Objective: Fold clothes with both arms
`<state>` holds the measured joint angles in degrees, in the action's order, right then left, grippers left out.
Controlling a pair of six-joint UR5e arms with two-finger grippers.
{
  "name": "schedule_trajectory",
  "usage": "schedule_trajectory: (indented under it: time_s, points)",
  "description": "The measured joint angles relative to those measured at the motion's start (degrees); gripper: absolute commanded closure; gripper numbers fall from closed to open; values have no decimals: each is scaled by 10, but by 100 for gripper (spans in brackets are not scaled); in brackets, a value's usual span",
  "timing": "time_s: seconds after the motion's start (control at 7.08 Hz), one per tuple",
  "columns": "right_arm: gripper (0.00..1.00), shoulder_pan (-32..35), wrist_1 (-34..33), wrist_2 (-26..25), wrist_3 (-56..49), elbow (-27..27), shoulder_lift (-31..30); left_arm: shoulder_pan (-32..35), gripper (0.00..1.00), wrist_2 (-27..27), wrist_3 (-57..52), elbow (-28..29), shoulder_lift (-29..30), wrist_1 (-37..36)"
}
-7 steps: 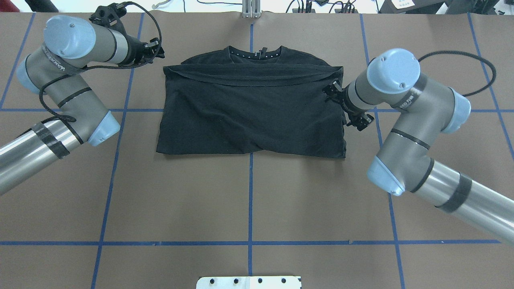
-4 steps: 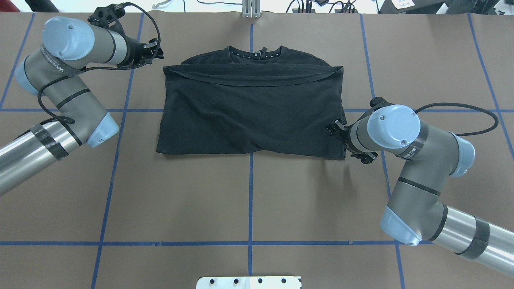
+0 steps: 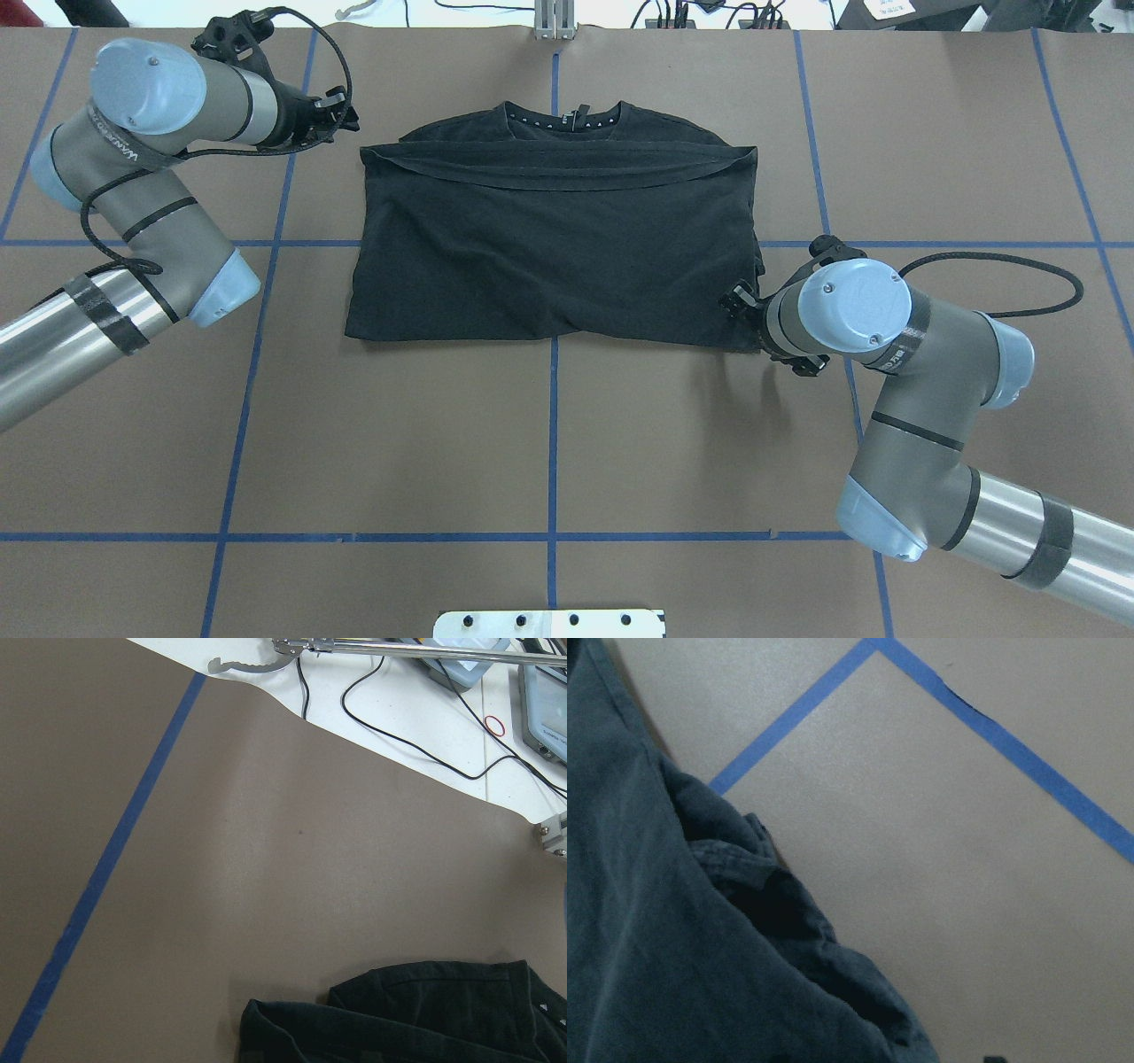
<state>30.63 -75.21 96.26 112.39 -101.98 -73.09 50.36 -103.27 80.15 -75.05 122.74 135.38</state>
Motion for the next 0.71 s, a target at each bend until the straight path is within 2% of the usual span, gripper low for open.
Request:
schedule_trajectory:
  time_s: [0.14, 0.28, 0.71]
  points:
    - [95, -1, 0, 0, 1, 0, 0, 0, 53, 0, 0, 0, 0, 0]
    - [100, -2, 0, 0, 1, 0, 0, 0, 53, 0, 0, -1, 0, 0]
    - [100, -2, 0, 1, -1, -4, -3, 1, 53, 0, 2, -2, 0, 0]
